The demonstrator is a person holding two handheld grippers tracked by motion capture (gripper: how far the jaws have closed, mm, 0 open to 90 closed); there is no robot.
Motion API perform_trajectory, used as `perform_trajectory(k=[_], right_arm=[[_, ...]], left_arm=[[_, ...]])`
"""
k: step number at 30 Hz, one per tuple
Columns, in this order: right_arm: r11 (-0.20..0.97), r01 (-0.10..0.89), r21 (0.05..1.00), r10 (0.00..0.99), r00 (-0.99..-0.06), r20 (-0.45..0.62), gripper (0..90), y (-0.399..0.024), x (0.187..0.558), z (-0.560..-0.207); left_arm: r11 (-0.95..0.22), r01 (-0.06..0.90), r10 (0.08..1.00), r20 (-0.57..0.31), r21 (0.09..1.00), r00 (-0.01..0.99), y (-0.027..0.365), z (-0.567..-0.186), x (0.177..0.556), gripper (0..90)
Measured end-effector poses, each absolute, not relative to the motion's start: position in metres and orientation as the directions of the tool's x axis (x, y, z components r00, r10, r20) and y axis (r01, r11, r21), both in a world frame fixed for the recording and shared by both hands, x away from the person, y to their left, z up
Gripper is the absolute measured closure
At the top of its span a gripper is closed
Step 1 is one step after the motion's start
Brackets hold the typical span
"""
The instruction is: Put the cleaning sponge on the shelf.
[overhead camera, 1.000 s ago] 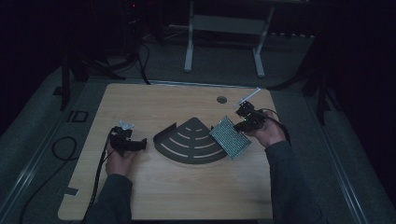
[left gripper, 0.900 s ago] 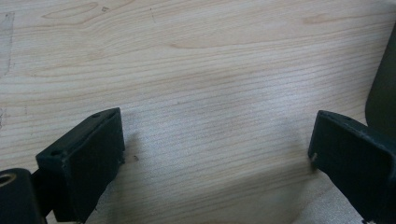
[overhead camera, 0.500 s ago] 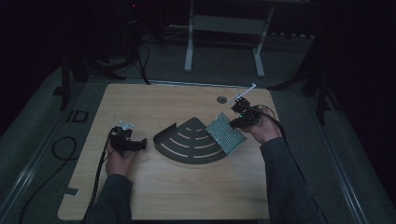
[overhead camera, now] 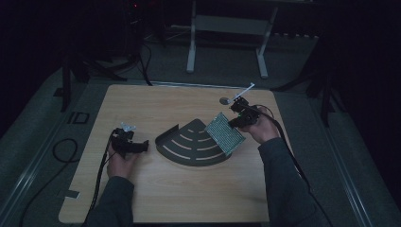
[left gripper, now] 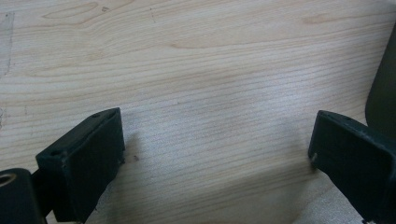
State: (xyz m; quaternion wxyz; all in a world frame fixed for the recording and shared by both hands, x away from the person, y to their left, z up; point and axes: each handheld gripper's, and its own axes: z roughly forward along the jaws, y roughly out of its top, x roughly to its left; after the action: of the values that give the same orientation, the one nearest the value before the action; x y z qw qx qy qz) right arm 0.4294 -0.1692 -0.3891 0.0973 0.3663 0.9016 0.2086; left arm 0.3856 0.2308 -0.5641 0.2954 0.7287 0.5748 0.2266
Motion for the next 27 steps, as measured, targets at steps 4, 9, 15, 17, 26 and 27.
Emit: perform_trajectory(k=[4,9,15,17,26,27], right_arm=[[0.644,0.621,0.447,0.701,-0.713,-0.020,89.8,-0.165,0.432,-0.392],[0.641,0.624,0.448,0.703,-0.711,-0.014,89.8,-0.162,0.435,-0.394],[0.642,0.624,0.446,0.701,-0.713,-0.010,89.8,-0.158,0.438,-0.399],[0.640,0.626,0.446,0.702,-0.712,-0.008,89.8,-0.157,0.439,-0.400],[0.638,0.627,0.448,0.703,-0.711,-0.006,89.8,-0.153,0.441,-0.404],[0.640,0.627,0.445,0.702,-0.713,-0.006,89.8,-0.152,0.442,-0.405]], left_arm=[[-0.165,0.704,0.971,-0.010,0.691,0.237,0.231,-0.564,0.386,4.1],[-0.164,0.704,0.972,-0.010,0.691,0.236,0.231,-0.564,0.386,4.1],[-0.164,0.703,0.972,-0.010,0.692,0.236,0.231,-0.564,0.386,4.1],[-0.164,0.703,0.972,-0.010,0.692,0.236,0.231,-0.564,0.386,4.1],[-0.164,0.703,0.972,-0.010,0.692,0.236,0.231,-0.564,0.386,4.1],[-0.164,0.703,0.972,-0.009,0.692,0.237,0.231,-0.564,0.386,4.1]])
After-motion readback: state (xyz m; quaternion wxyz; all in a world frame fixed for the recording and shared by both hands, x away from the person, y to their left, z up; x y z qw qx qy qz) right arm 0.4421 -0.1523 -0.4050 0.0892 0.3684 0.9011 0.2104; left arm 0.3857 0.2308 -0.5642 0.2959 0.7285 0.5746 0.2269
